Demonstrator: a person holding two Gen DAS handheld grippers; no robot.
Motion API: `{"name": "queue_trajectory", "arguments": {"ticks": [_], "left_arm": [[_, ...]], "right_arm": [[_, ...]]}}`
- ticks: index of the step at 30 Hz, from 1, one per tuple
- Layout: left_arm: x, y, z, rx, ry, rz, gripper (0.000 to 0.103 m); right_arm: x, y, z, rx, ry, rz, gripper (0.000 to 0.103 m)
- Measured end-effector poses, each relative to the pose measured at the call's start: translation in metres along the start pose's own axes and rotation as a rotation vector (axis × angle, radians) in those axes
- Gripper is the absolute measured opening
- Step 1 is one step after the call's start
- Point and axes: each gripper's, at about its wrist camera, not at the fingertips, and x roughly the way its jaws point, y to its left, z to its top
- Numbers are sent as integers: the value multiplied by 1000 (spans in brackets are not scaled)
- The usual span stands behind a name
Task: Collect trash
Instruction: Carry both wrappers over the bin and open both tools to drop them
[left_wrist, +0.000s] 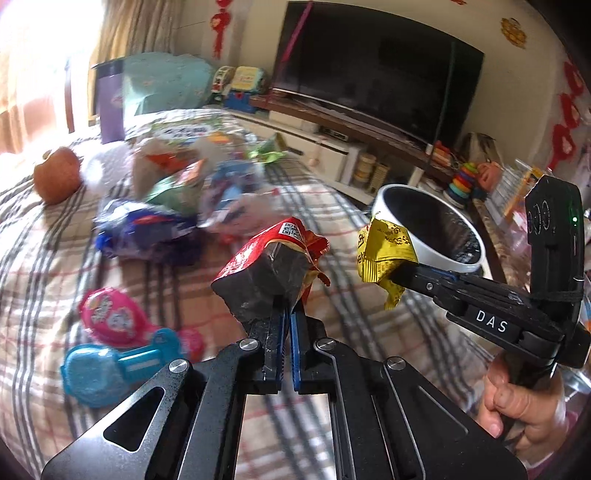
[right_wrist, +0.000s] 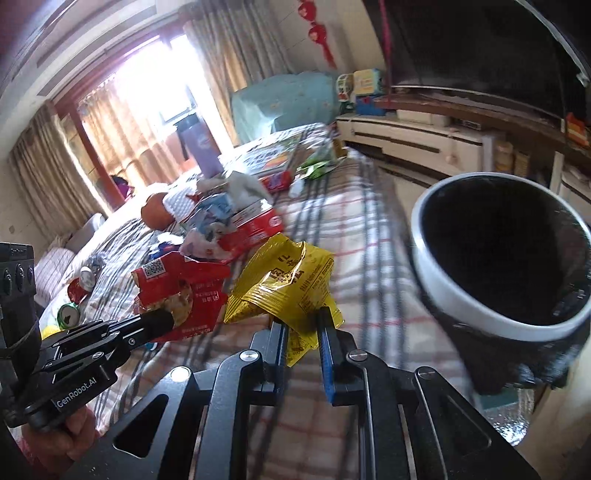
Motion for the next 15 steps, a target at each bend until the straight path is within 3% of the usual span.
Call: {"name": "queue_trajectory", "arguments": {"ticks": [15], "left_arm": [[24,-83,32,111,12,-126,2]], "right_arm": [[-48,-70,3,110,-73,-132,16]]}}
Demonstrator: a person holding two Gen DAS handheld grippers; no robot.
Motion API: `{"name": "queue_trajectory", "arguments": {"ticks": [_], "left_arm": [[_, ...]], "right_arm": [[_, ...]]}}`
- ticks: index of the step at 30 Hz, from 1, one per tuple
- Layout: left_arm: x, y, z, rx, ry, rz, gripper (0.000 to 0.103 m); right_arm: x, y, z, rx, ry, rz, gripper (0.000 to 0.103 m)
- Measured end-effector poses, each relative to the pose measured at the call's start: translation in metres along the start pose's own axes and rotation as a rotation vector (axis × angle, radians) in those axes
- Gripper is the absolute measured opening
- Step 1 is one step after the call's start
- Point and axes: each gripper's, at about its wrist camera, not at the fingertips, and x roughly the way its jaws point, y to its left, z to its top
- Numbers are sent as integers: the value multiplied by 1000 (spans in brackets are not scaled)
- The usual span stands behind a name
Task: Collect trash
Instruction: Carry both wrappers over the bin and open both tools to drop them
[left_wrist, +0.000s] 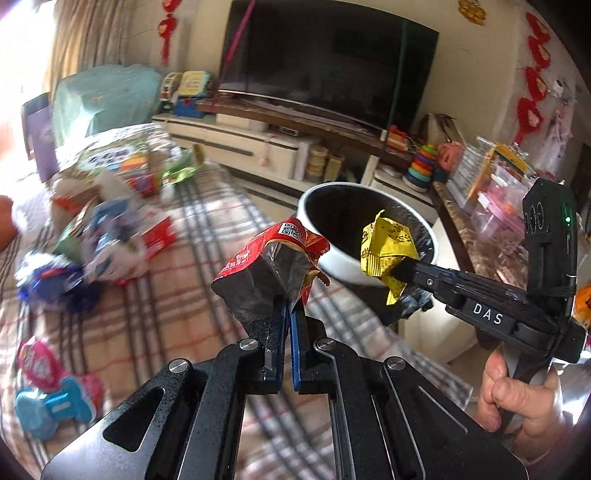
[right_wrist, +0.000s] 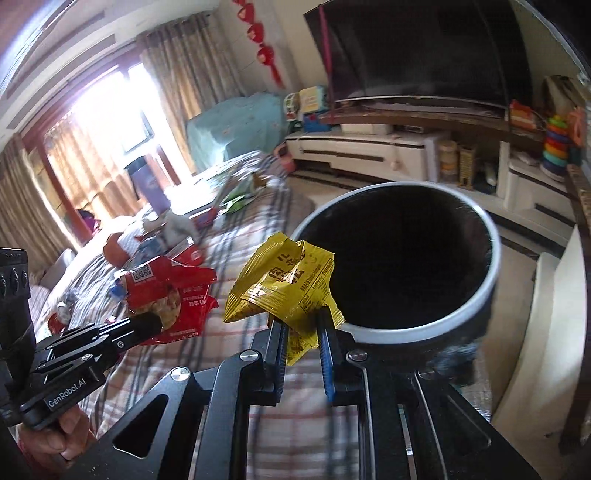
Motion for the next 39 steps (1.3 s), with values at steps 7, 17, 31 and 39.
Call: {"name": "queue_trajectory", "arguments": {"ticks": [7,17,31,39], "left_arm": [[17,-25,19,34,-3,-43,2],[45,-52,44,74,6,-68,2],[77,-63,58,79,52,-87,3],[70,-52,50,41,52,-44,51]], "right_arm": [[-8,-31,9,38,-18,-59,16],[-4,-54,24,49,-23,-93,14],[10,-69,38,38,3,-129,18],[5,-72,35,70,-10,-125,49]]}}
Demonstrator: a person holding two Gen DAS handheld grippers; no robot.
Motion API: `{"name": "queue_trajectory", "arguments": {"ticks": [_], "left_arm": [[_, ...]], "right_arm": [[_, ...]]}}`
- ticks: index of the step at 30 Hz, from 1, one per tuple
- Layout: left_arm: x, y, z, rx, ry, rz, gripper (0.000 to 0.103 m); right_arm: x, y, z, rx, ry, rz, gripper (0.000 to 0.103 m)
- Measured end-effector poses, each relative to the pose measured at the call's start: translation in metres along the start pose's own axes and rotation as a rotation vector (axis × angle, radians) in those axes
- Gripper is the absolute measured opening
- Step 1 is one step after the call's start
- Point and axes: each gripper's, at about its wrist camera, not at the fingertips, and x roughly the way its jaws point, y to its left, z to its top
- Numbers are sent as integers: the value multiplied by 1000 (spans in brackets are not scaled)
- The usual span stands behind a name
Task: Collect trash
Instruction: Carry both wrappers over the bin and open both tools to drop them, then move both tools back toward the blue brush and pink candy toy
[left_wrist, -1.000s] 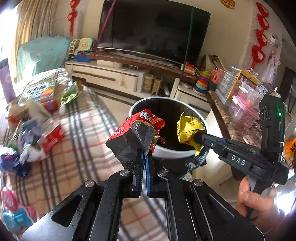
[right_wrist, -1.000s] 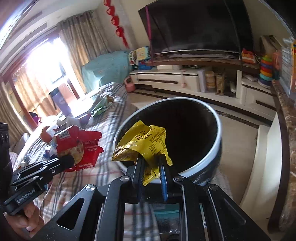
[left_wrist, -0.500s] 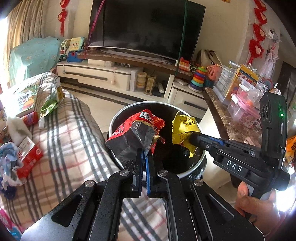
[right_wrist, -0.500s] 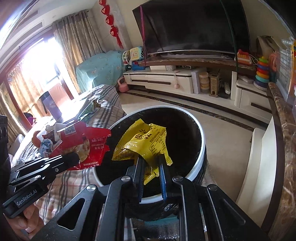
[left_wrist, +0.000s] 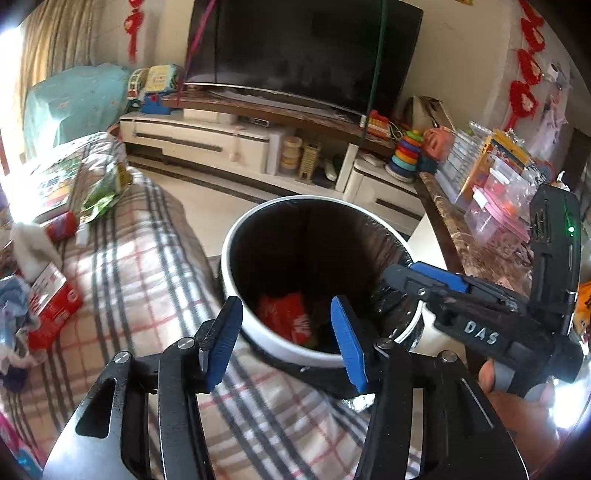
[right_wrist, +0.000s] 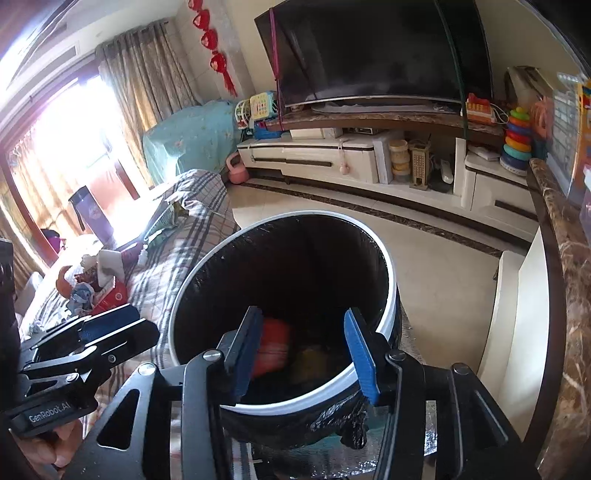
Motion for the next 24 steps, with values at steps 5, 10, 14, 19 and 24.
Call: {"name": "queue_trajectory", "arguments": {"ticks": [5,10,14,19,24], "left_arm": [[-16,18,-15,-39,-9,31,59],[-36,37,-38,-69,-13,70,62],[-54,55,-58,-108,-13,101,62],[-75,76,-77,-157,-24,141,62],[-97,103,-96,-211,-37,183,63]], "right_arm": [[-11,10,-6,7,-25,34,62],[-18,32,-19,-6,-33,90,74],[-18,51,-30,-22,-20,126,77],[-13,75,-44,-44,11,167,79],[-7,98,-57,-68,39,199,79]]}}
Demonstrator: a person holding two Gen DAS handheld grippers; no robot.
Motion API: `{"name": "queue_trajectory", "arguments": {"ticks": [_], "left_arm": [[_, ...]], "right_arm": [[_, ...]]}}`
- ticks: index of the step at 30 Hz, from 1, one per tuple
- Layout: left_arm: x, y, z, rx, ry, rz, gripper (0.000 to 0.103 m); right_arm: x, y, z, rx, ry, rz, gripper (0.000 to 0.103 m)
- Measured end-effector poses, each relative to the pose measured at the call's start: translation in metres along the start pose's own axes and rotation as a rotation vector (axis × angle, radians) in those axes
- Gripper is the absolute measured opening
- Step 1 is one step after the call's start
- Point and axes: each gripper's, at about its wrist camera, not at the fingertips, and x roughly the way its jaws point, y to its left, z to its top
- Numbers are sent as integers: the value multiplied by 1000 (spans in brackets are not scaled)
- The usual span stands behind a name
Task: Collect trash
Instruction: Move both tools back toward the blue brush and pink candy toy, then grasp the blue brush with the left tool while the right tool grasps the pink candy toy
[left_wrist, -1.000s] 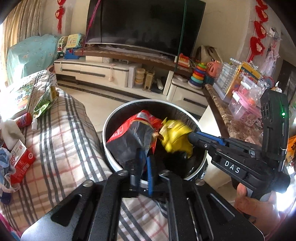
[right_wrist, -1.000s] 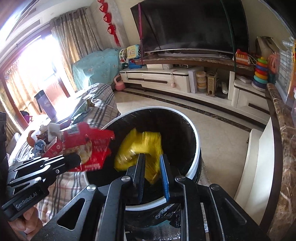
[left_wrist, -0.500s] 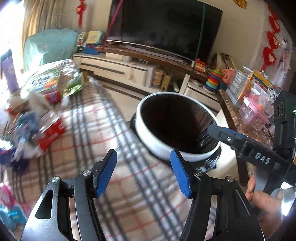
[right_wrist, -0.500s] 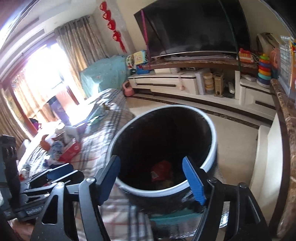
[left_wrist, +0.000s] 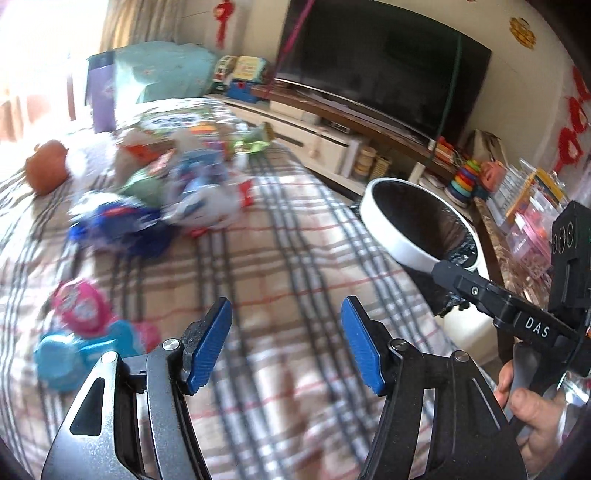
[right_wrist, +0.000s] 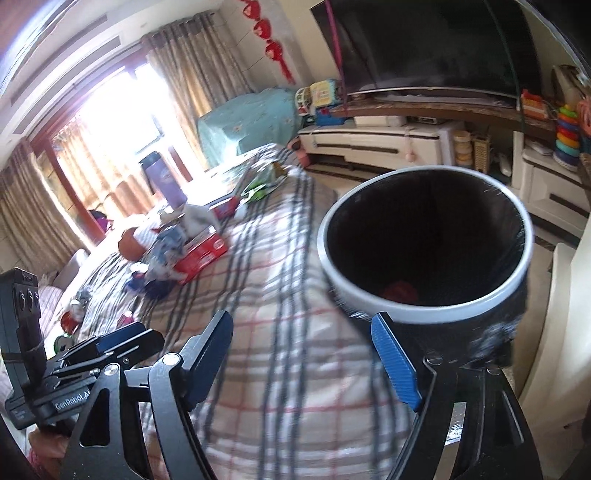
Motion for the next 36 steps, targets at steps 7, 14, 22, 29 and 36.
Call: {"name": "queue_trajectory", "arguments": {"ticks": [7,14,22,29,36], "left_arm": [[-22,37,-18,-61,-10,53,63],[-45,71,-38,-120,-14,100,63],[-58,102,-52,-183,-12,168,66],[-44,121,-50,-157,41,200,68],[-24,120,-38,48,97,226,78]], "right_arm": [[14,30,-11,-41,34,46,79],[24,60,-18,-90,58,81,79],[34,83,-22,-125,79,119,79],[45,94,-24,-146,105,140,79],[56,95,-24,-148,136,145,79]]}}
